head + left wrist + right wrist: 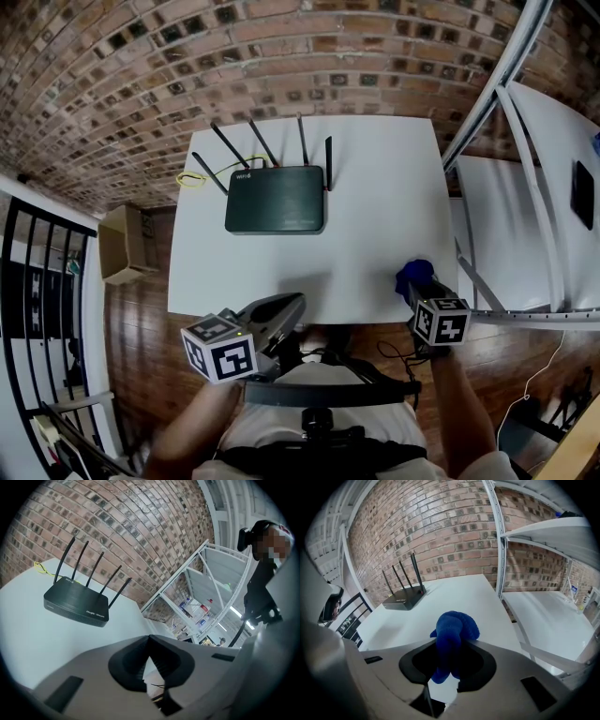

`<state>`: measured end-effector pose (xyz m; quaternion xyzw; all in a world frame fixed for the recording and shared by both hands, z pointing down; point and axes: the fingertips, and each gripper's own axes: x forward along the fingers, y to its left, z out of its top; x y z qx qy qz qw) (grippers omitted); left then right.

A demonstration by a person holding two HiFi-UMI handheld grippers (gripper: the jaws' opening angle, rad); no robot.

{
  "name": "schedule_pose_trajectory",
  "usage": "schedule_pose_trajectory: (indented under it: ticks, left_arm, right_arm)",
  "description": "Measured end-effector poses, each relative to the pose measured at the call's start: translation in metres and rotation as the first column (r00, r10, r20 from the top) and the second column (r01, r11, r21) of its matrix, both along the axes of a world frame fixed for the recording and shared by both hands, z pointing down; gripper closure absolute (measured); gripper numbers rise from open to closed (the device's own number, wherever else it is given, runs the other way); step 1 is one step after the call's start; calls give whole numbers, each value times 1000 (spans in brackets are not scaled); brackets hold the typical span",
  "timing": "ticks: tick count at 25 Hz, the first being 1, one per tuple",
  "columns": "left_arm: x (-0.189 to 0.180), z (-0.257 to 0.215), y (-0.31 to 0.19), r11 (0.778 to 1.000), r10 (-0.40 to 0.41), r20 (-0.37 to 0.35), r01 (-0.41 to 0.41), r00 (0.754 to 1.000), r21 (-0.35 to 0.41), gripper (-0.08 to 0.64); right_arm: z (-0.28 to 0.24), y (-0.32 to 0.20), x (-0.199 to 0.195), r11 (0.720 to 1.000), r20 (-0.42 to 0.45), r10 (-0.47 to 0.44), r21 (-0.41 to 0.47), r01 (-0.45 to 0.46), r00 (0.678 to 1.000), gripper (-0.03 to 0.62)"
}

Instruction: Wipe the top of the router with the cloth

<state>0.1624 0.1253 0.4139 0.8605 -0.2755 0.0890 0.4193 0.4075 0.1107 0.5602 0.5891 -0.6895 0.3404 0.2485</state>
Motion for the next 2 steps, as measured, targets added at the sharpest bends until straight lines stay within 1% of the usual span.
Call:
schedule_pose_trajectory:
  ticks: [2]
  left_arm:
    - [1, 0, -1, 1000, 0, 0, 0, 1000, -1, 551]
  right_arm:
    - [-1, -2, 2, 1000, -8, -1, 2, 1, 1000, 486]
